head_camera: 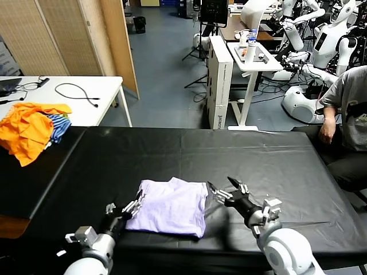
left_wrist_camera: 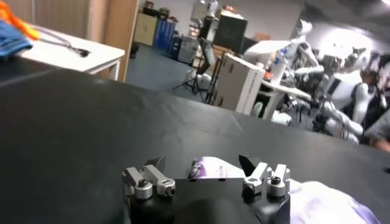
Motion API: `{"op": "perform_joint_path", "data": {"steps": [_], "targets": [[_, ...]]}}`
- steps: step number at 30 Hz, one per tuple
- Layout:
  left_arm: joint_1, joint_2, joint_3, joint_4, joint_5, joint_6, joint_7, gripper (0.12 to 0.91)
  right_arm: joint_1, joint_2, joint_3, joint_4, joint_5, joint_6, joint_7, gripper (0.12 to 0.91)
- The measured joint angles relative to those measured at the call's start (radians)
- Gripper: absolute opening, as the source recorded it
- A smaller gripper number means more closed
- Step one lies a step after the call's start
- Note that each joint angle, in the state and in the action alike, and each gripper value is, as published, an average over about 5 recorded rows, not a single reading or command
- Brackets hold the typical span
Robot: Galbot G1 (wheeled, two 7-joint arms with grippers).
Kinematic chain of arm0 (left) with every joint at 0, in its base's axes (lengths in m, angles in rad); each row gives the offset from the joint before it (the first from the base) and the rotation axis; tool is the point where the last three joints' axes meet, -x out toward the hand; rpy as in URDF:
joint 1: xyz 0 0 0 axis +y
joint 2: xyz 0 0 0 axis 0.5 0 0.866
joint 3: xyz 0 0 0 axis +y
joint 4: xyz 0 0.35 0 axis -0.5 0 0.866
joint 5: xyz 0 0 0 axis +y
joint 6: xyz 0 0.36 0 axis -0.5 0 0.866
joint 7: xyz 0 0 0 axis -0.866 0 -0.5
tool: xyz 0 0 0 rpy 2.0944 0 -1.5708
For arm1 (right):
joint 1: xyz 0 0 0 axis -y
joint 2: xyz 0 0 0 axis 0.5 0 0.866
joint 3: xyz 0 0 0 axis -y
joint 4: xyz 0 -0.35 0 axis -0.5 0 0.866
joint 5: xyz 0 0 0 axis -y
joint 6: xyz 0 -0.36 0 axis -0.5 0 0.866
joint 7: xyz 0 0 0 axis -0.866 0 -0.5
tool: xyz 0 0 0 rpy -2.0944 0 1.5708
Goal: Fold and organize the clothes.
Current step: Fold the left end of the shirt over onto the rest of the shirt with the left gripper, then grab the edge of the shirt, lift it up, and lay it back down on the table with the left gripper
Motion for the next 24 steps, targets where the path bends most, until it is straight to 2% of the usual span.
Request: {"op": "perform_joint_path", "data": {"steps": [4,10,21,24], "targets": [[-0.012,-0.014,-0.011,0.03,-0.061,0.003,0.016,0.907,-0.014,-0.006,0.008,0.035,0.003,-0.001,0.0,0.907],[-0.015,-0.017,-0.004,0.054,-0.087,0.012,0.038,0.907,-0.034,-0.001,0.017,0.06,-0.003,-0.001,0.001,0.907],[-0.014,-0.024,-0.002,0.073,-0.195,0.022,0.049,0.905,-0.049,0.002,0.026,0.07,-0.015,-0.001,0.001,0.907],[-0.015,-0.024,-0.008,0.076,-0.231,0.03,0.049,0.853,-0.05,0.006,0.023,0.07,-0.021,-0.001,0.0,0.907]]}}
